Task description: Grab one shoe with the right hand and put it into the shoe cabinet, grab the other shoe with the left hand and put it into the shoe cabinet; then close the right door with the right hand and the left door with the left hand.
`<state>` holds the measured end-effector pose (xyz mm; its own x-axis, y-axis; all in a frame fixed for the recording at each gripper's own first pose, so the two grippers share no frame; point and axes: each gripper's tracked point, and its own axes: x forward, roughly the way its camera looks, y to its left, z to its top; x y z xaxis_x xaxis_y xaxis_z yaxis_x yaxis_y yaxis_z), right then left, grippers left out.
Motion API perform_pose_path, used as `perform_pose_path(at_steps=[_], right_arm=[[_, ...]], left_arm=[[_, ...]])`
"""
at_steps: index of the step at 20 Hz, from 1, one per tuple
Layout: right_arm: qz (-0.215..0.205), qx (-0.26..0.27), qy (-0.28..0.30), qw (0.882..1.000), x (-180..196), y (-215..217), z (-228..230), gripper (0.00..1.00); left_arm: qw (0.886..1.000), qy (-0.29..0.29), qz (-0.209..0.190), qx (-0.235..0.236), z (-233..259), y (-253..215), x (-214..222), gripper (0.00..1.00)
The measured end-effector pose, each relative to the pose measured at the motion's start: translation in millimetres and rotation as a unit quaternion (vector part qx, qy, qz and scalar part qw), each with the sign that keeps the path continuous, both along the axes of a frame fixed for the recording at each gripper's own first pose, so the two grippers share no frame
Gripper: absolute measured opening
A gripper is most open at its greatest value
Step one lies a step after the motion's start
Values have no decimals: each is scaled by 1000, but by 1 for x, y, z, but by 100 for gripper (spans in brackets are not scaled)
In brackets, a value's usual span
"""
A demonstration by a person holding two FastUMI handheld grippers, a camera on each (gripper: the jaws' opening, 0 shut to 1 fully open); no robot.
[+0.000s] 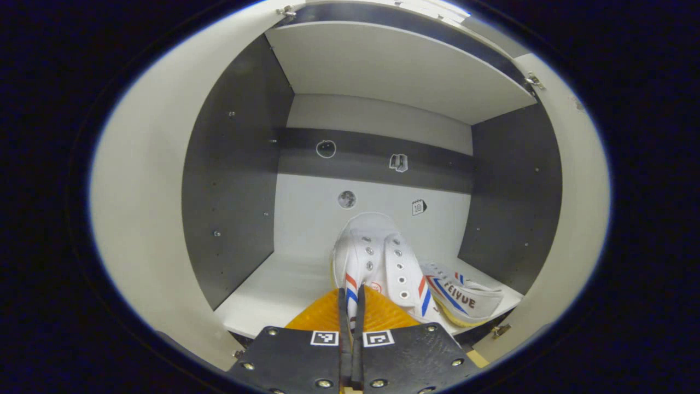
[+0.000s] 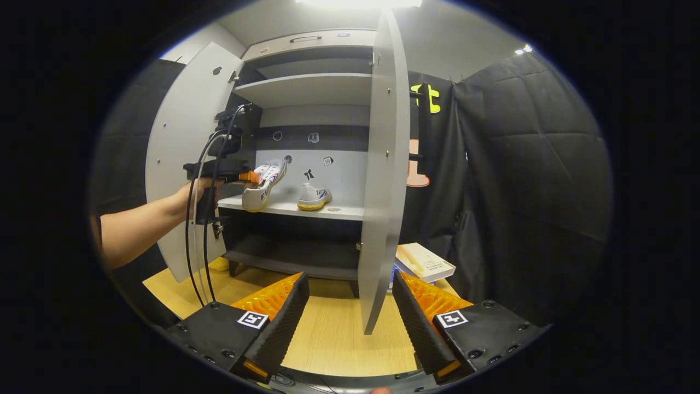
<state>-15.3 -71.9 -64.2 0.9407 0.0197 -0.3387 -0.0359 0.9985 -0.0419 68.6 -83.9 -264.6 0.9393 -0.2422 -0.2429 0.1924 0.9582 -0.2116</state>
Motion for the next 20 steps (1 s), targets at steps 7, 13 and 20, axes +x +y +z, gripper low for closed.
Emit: perform_pose_path(at_steps=[7,13,20], right_arm=[[-16,-3,11,1000,0,-10,-7,96],[-14,-1,4,1000,10,-6,-4,96],[-22,8,-13,1000,9,-7,9,93]], left_arm=[[1000,26,-5,17,-2,-1,4,1],[999,29,-14,27,3,-5,4,12],[995,-68,-16,76,69,-6,-35,95]])
